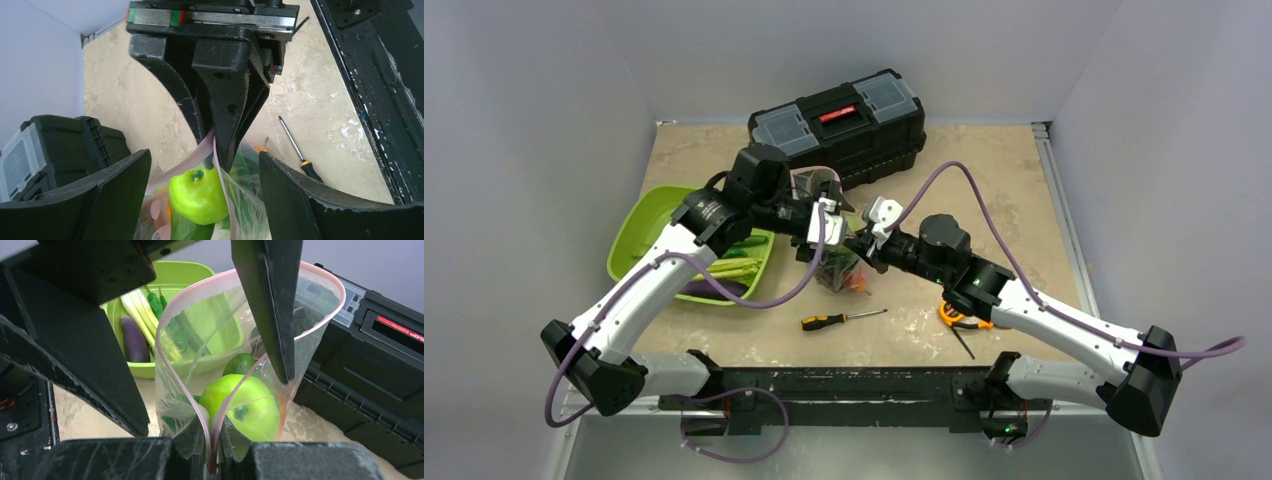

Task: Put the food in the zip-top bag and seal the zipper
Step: Zip the zipper food storage bag at the center of the board.

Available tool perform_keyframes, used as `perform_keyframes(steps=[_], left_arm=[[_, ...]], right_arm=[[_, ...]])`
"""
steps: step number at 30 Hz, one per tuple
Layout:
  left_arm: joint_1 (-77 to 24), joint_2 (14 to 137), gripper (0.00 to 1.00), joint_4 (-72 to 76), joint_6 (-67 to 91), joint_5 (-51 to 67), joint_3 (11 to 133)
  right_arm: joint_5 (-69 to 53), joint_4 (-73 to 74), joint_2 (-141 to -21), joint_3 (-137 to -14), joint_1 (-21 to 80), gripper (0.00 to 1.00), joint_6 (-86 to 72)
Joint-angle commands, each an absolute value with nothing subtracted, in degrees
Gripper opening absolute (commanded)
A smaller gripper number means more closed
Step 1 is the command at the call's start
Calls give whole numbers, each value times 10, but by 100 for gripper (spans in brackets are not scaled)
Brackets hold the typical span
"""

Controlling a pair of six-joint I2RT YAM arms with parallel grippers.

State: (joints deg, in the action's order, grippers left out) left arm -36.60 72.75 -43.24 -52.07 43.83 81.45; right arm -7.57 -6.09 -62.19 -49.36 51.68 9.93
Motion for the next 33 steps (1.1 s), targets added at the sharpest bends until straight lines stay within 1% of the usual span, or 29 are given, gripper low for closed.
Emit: perform_keyframes(steps=[1, 2, 5, 8, 9, 10, 15, 17, 18, 20, 21, 23, 25, 26, 28, 33], left_arm=[[-377, 742, 78, -446, -561, 451, 830], [-379, 748, 78, -453, -566, 442, 831], [-383, 754, 74, -462, -571, 395, 824], [-382, 725, 63, -420, -560, 352, 782], [-382, 710, 58, -398, -555, 336, 762], [-383, 696, 49, -378, -550, 319, 734], [-382, 664, 20, -323, -529, 279, 688], [-383, 662, 4, -322, -525, 269, 688], [-382, 660, 0, -313, -512, 262, 687], [-382, 655, 0, -289, -478, 251, 686], [-383, 652, 0, -285, -459, 250, 687], [-383, 645, 0, -275, -421, 255, 685], [-383, 635, 0, -264, -386, 260, 677], [-383, 630, 0, -257, -368, 260, 670], [-382, 618, 0, -239, -333, 260, 657], [-383, 594, 0, -206, -226, 270, 632]], right_arm=[[-92, -80, -608, -498, 516, 0, 95], [-91, -81, -606, -498, 516, 0, 95], [-86, -83, -600, -494, 516, 0, 95], [-78, -79, -595, -491, 516, 0, 94], [-78, -76, -594, -491, 516, 0, 95], [-79, -70, -592, -492, 516, 0, 95], [-75, -62, -589, -493, 516, 0, 96], [-73, -67, -594, -491, 516, 5, 95], [-67, -69, -597, -490, 516, 7, 90], [-47, -92, -600, -478, 516, 14, 74], [-38, -112, -599, -465, 516, 23, 64], [-25, -161, -589, -438, 508, 47, 37], [-52, -229, -571, -398, 475, 63, -14], [-81, -263, -565, -379, 455, 65, -38], [-121, -318, -559, -345, 422, 68, -82], [-223, -394, -576, -328, 369, 65, -137]])
